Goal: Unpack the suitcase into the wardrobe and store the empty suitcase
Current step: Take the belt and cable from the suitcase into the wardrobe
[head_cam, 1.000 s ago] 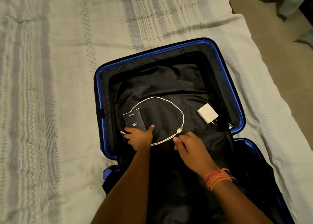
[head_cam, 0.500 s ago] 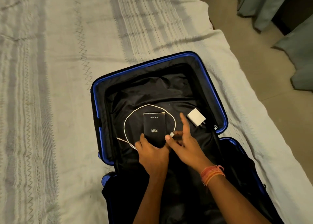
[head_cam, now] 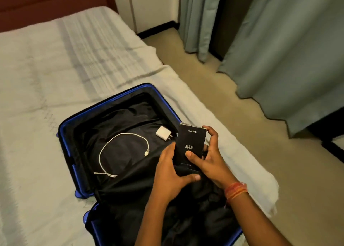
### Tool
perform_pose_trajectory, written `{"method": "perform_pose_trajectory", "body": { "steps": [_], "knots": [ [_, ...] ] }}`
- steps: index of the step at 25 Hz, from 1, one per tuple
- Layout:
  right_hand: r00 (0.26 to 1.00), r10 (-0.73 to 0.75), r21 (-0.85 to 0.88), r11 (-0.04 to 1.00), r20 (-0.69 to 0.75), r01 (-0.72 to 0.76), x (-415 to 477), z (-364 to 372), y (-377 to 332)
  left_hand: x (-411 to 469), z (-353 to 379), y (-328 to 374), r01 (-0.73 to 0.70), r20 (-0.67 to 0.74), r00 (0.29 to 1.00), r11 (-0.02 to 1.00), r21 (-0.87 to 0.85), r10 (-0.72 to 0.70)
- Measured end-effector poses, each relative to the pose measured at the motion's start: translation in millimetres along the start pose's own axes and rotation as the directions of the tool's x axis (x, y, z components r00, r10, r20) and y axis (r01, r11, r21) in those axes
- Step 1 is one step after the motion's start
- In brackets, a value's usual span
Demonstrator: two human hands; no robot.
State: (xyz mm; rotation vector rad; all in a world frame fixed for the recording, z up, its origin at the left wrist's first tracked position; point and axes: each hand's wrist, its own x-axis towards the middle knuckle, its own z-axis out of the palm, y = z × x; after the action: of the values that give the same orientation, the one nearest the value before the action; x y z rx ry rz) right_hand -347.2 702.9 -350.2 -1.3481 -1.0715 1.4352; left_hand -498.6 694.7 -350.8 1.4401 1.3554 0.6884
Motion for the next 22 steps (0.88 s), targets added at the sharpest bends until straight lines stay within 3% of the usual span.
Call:
{"method": "perform_pose_trajectory", "body": {
  "steps": [3,6,13,22],
  "knots": [
    [0.997,0.028,0.095,0.995,-0.076,-0.021,-43.6,-38.4,-7.4,-2.0,8.1,33.0,-0.014,0.251,0.966,0.98,-0.197,0.064],
    [0.994,0.048,0.143,0.989,-0.096,-0.034,-97.6,-76.7,-17.9,-1.0,37.1,73.0,0.019,0.379,0.916,0.931,-0.364,0.129],
    [0.928,0.011,0.126,0.991,-0.373,0.039,-222.7,-156.2,-27.0,-32.2,169.0,142.5,-0.18,0.538,0.789,0.949,-0.26,0.297],
    [0.733,0.067,0.222,0.968,-0.677,0.117,-451.4,-217.7,29.9,-197.2,332.7,175.0,-0.186,0.855,0.449,0.963,-0.195,0.26]
  ]
}}
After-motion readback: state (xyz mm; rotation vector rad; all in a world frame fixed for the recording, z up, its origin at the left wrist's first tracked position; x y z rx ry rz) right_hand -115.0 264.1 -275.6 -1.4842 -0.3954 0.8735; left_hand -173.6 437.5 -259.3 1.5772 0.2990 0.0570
